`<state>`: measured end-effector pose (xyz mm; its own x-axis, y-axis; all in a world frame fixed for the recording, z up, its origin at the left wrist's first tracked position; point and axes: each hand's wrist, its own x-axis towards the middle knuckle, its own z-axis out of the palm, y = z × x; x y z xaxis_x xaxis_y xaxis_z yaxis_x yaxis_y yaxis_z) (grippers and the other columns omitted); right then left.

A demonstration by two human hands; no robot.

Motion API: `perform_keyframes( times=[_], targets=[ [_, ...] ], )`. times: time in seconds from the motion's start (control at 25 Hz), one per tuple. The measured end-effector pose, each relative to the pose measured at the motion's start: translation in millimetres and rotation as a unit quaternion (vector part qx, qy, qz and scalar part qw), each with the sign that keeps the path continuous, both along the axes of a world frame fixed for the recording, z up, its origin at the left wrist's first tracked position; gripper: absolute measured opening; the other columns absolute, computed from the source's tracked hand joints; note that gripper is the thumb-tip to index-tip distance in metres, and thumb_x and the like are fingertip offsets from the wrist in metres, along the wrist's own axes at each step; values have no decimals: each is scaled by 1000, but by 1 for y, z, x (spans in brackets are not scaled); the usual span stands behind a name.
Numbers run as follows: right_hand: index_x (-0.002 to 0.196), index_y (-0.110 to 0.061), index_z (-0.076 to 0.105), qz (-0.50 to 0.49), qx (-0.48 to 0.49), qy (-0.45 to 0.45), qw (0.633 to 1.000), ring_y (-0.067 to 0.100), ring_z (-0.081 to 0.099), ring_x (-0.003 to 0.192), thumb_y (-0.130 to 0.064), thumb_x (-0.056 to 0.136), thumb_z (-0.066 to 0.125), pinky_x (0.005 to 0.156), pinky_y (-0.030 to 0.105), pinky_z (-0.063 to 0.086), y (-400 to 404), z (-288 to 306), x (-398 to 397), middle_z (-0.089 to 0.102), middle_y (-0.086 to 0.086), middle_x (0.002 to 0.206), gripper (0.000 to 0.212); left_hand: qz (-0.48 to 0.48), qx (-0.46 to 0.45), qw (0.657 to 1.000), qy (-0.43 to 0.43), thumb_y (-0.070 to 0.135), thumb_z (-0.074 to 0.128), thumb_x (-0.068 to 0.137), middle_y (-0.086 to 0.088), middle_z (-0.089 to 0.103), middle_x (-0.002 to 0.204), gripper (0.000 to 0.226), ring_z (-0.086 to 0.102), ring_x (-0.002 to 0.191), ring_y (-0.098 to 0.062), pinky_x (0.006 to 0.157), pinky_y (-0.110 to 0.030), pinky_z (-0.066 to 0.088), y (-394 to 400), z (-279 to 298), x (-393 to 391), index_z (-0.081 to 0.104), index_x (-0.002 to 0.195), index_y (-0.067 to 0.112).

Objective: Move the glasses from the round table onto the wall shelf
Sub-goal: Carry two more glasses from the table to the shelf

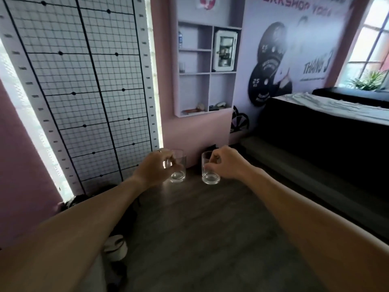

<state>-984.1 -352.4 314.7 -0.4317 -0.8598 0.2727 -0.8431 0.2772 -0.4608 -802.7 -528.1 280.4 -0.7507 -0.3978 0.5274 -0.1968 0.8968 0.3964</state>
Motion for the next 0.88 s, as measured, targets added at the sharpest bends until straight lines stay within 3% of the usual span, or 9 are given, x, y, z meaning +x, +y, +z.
perform_keyframes(
  times=[0.24,0.52,0.68,0.88],
  targets=[
    [71,-15,71,-51,-18,5,999,0,52,58,-32,77,77,54,18,36,-58,9,-73,57,-14,62,19,-43,15,999,-12,39,81,76,-1,72,88,27,66,80,-22,75,-40,53,-71,14,-91,68,80,16],
    [65,-24,64,-93,-44,-5,995,-2,50,59,-36,77,77,52,14,33,-107,14,-159,54,-15,63,21,-71,56,996,17,34,78,79,2,69,83,20,64,81,-20,77,-45,53,-131,18,-199,66,75,19],
    [61,-25,63,-104,-45,-12,993,-3,52,54,-32,76,74,48,8,31,-129,15,-230,56,-14,59,20,-66,75,995,-9,41,79,77,0,69,93,22,64,90,-21,86,-44,52,-157,17,-271,69,79,22],
    [66,-24,63,-89,-41,-13,995,3,53,61,-31,77,75,55,15,34,-161,20,-331,58,-10,69,18,-57,87,995,0,40,79,77,0,70,94,21,64,92,-19,89,-44,51,-185,22,-367,69,80,22]
  ],
)
